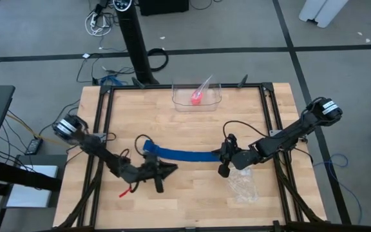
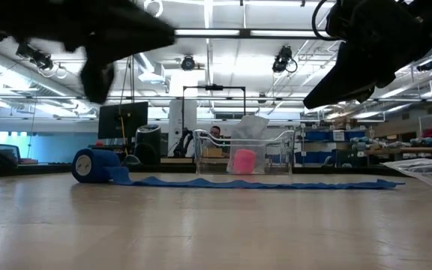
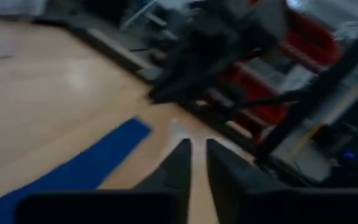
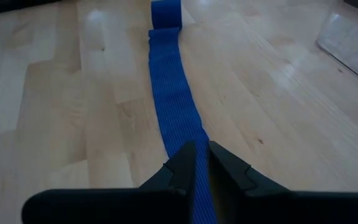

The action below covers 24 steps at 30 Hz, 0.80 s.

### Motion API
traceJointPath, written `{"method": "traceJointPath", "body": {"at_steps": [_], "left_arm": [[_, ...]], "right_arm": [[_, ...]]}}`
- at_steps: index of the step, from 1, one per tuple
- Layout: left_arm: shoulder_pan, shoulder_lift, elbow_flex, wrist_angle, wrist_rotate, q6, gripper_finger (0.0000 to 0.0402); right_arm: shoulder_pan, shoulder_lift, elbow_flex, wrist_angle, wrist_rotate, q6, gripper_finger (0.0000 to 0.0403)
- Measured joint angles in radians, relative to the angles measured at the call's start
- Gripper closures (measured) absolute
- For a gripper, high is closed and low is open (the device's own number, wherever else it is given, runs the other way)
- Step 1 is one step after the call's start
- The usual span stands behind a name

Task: Roll bandage
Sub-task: Roll the blue bandage

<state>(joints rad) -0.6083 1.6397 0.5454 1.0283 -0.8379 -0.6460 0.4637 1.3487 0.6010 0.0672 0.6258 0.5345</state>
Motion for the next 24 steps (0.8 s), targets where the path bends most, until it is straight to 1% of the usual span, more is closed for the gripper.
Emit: {"method": "traceJointPath", "body": {"at_steps": [2, 5, 7, 9, 12, 15, 18, 21, 23, 24], "left_arm": [[-0.028, -0.07, -0.06, -0.039, -0.061, -0.087, 0.0388], [-0.091, -0.168, -0.155, -0.071, -0.148, -0.247, 0.0394], [-0.144, -0.211, -0.199, -0.119, -0.218, -0.394, 0.0396], [-0.193, -0.216, -0.215, -0.233, -0.291, -0.567, 0.0397], [-0.231, -0.181, -0.196, -0.465, -0.355, -0.862, 0.0398], [-0.231, -0.126, -0.15, -0.68, -0.366, -1.1, 0.0399], [-0.223, -0.075, -0.101, -0.819, -0.364, -1.261, 0.04], [-0.219, -0.061, -0.066, -0.984, -0.36, -1.335, 0.04], [-0.217, -0.065, -0.032, -1.122, -0.318, -1.347, 0.04], [-0.217, -0.073, -0.011, -1.223, -0.297, -1.349, 0.04]], "right_arm": [[0.0, 0.0, 0.0, 0.001, 0.0, -0.002, 0.0362], [0.0, 0.0, 0.0, 0.002, -0.003, -0.002, 0.0362], [0.001, 0.0, 0.0, 0.002, -0.01, -0.002, 0.0362], [0.001, 0.0, 0.0, 0.002, -0.015, -0.002, 0.0362], [0.001, 0.0, 0.0, 0.007, -0.017, -0.002, 0.0362], [0.001, 0.0, 0.0, 0.008, -0.017, -0.002, 0.0362], [0.001, 0.0, 0.0, 0.01, -0.018, -0.003, 0.0362], [0.001, 0.0, 0.0, 0.01, -0.018, -0.002, 0.0362], [0.002, 0.0, 0.0, 0.01, -0.018, -0.003, 0.0362], [0.002, 0.0, 0.0, 0.01, -0.018, -0.006, 0.0362]]}}
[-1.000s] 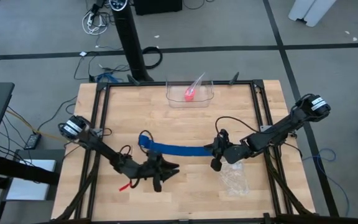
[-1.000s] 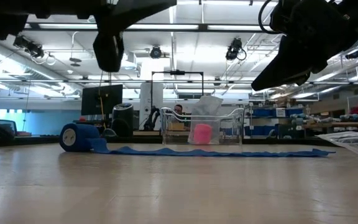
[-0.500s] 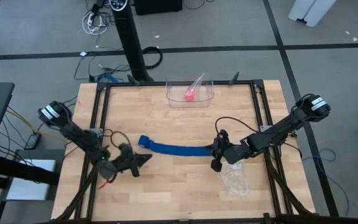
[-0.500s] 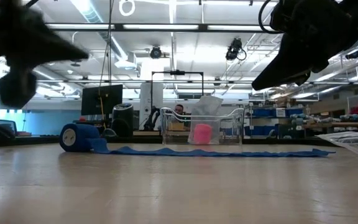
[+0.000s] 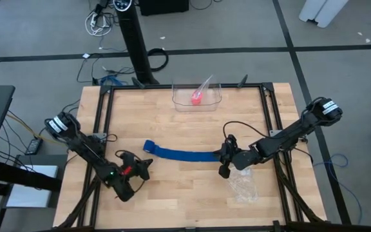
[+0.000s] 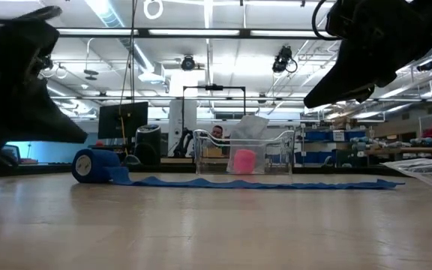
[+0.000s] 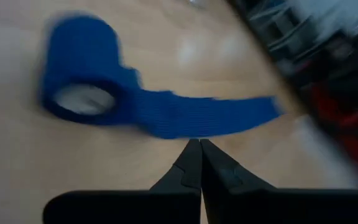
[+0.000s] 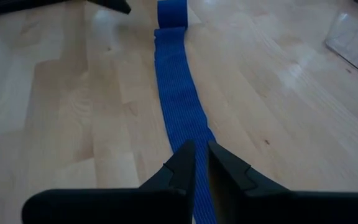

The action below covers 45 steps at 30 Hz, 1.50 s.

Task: Roll bandage
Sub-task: Roll the blue bandage

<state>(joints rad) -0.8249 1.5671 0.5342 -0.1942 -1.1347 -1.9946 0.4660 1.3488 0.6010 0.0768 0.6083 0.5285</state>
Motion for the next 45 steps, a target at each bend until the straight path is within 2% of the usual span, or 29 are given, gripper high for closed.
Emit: {"method": "traceJointPath", "body": {"at_steps": [6, 9, 14, 21, 25, 40, 45], "left_arm": [[0.0, -0.007, 0.227, -0.692, 0.144, 0.029, 0.0401], [0.001, -0.001, 0.301, -0.779, 0.166, 0.182, 0.0395], [0.033, 0.012, 0.318, -0.731, 0.297, 0.431, 0.0347], [0.066, 0.011, 0.259, -0.737, 0.319, 0.448, 0.0257], [0.087, 0.024, 0.216, -0.709, 0.287, 0.447, 0.0231], [0.2, 0.033, 0.034, -0.414, 0.128, 0.447, 0.0225], [0.245, 0.033, -0.025, -0.264, 0.049, 0.505, 0.0255]], "right_arm": [[0.003, 0.0, 0.0, 0.001, 0.0, -0.008, 0.0362], [0.003, 0.0, 0.0, 0.001, 0.0, -0.008, 0.0362], [0.003, 0.0, 0.0, 0.004, 0.001, -0.02, 0.0362], [0.003, 0.0, 0.0, 0.014, 0.012, -0.054, 0.0362], [0.004, 0.0, 0.0, 0.018, 0.013, -0.061, 0.0362], [0.004, 0.0, 0.0, 0.027, 0.025, -0.071, 0.0362], [0.004, 0.0, 0.0, 0.039, 0.026, -0.083, 0.0362]]}}
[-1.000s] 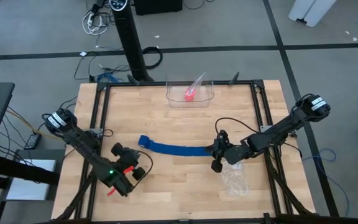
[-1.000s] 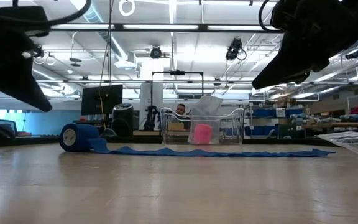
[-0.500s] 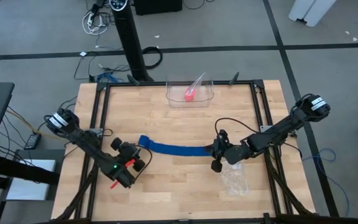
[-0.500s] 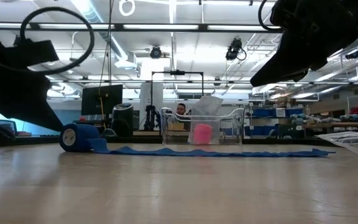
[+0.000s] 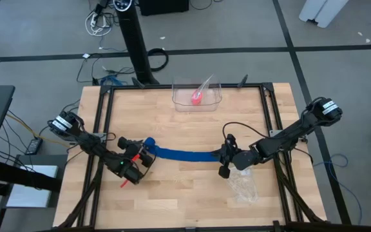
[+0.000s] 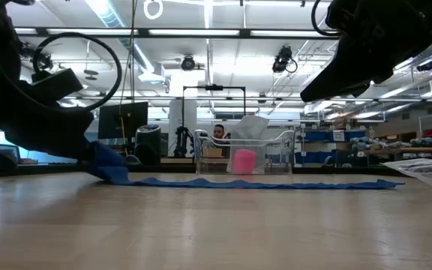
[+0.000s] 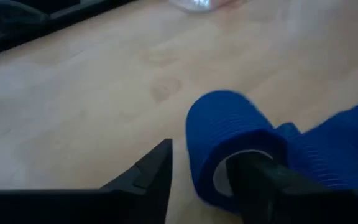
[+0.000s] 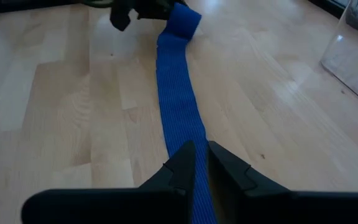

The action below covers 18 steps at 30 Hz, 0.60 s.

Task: Roll bandage
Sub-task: Roll the blue bandage

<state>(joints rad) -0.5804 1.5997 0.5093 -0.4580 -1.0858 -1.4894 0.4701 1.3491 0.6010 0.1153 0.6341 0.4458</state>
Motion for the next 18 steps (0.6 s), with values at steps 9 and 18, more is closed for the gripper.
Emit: {"method": "traceJointPath", "body": {"at_steps": [9, 18], "left_arm": [[0.016, -0.007, 0.009, 0.133, -0.252, 0.29, 0.0381], [-0.044, -0.114, 0.146, 0.133, -0.448, 0.632, 0.0381]], "right_arm": [[-0.004, 0.0, 0.0, 0.074, -0.001, -0.023, 0.0364], [-0.075, 0.0, -0.001, 0.409, -0.13, -0.222, 0.0384]]}}
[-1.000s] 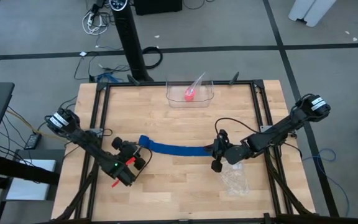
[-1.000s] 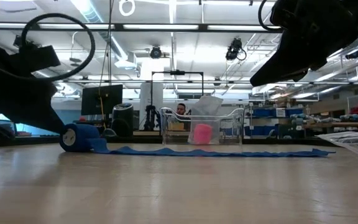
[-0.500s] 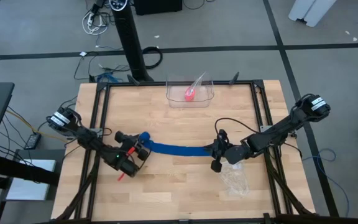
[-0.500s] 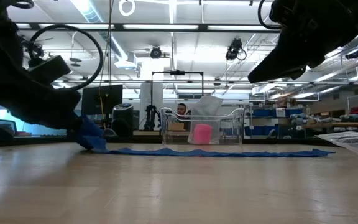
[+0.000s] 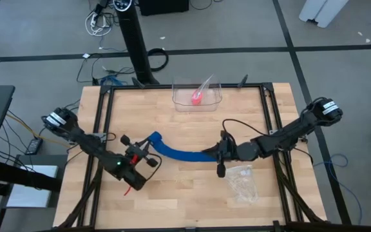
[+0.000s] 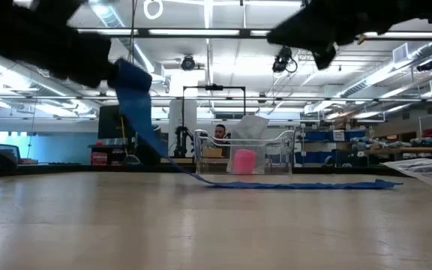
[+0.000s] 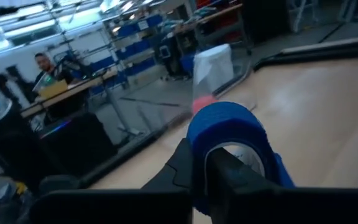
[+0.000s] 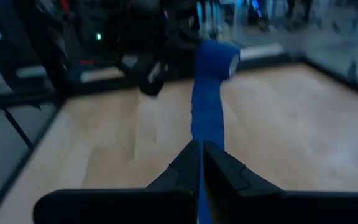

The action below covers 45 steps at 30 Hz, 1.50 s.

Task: Roll bandage
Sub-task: Roll the blue bandage

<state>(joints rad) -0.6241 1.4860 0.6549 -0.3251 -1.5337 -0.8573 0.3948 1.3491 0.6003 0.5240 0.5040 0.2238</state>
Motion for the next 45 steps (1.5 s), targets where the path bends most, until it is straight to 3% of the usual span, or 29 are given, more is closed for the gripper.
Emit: {"method": "traceJointPath", "body": {"at_steps": [4, 7, 13, 17, 21, 29, 37, 45], "left_arm": [[-0.025, -0.027, 0.074, 0.045, 0.019, 0.188, 0.0381], [-0.027, -0.036, 0.123, 0.188, 0.11, 0.426, 0.0381], [-0.011, -0.035, 0.139, 0.843, 0.41, 1.114, 0.0381], [0.004, -0.036, 0.14, 1.137, 0.513, 1.4, 0.0381], [0.041, -0.035, 0.14, 1.167, 0.653, 1.421, 0.0381], [0.088, -0.034, 0.156, 1.17, 0.798, 1.396, 0.0381], [0.081, -0.031, 0.165, 1.16, 0.812, 1.398, 0.0381], [0.083, -0.033, 0.166, 1.12, 0.791, 1.337, 0.0381]], "right_arm": [[-0.039, 0.0, 0.0, 0.106, -0.062, -0.081, 0.0395], [-0.065, 0.0, 0.0, 0.154, -0.097, -0.112, 0.04], [-0.097, 0.0, 0.0, 0.222, -0.188, -0.141, 0.0399], [-0.083, 0.0, 0.0, 0.253, -0.206, -0.158, 0.04], [-0.053, 0.0, 0.021, 0.288, -0.226, -0.196, 0.04], [-0.005, 0.072, 0.143, 0.283, -0.236, -0.285, 0.04], [0.001, 0.167, 0.239, 0.285, -0.222, -0.314, 0.04], [0.002, 0.163, 0.244, 0.274, -0.206, -0.324, 0.04]]}}
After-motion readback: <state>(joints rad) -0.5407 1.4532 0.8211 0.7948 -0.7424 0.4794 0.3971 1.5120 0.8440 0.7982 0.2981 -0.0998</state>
